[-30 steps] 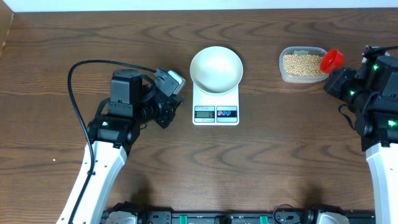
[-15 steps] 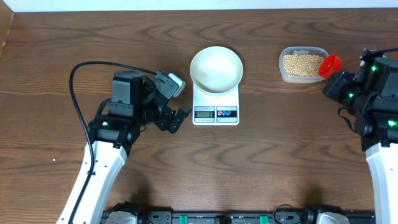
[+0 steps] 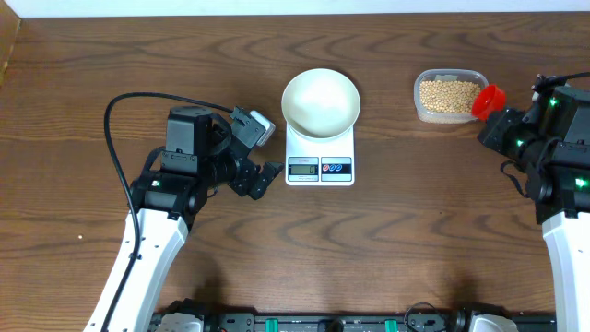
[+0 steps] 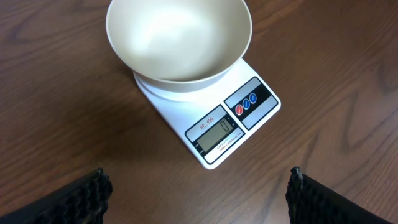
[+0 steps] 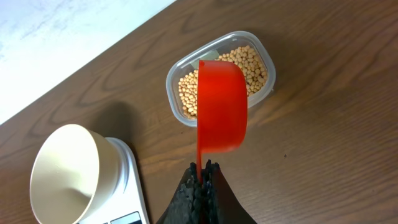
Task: Scoop item into bowl and weigh 50g on scale
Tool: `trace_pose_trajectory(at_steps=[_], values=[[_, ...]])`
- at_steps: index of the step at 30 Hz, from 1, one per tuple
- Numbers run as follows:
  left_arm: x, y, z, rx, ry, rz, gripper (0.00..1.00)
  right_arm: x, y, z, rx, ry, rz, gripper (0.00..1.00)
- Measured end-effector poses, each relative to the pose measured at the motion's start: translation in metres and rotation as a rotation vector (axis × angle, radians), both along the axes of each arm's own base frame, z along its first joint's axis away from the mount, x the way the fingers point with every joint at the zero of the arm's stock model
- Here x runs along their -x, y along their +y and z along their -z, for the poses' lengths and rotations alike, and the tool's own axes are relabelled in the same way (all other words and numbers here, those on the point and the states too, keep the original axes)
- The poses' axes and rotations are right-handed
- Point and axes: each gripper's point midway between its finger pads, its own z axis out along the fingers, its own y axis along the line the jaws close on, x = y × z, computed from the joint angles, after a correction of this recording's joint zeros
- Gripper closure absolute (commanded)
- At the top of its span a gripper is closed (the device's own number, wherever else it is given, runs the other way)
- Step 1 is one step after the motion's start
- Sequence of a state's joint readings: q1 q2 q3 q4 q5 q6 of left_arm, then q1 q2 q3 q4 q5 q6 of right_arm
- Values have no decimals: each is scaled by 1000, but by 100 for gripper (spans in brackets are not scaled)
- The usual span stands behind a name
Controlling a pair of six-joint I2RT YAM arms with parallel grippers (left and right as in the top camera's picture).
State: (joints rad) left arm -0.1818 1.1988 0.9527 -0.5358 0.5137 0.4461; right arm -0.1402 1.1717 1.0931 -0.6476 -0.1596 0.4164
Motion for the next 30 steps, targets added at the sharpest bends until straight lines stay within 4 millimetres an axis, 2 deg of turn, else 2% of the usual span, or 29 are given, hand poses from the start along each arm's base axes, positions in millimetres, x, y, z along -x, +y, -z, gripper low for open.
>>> trace_pose_trajectory(at_steps=[10, 30], values=[[12, 2, 10, -13, 69, 0, 7, 4, 1, 4, -3, 21, -5, 99], [13, 2, 10, -14, 73, 0, 8, 5, 1, 5, 27, 24, -34, 99]])
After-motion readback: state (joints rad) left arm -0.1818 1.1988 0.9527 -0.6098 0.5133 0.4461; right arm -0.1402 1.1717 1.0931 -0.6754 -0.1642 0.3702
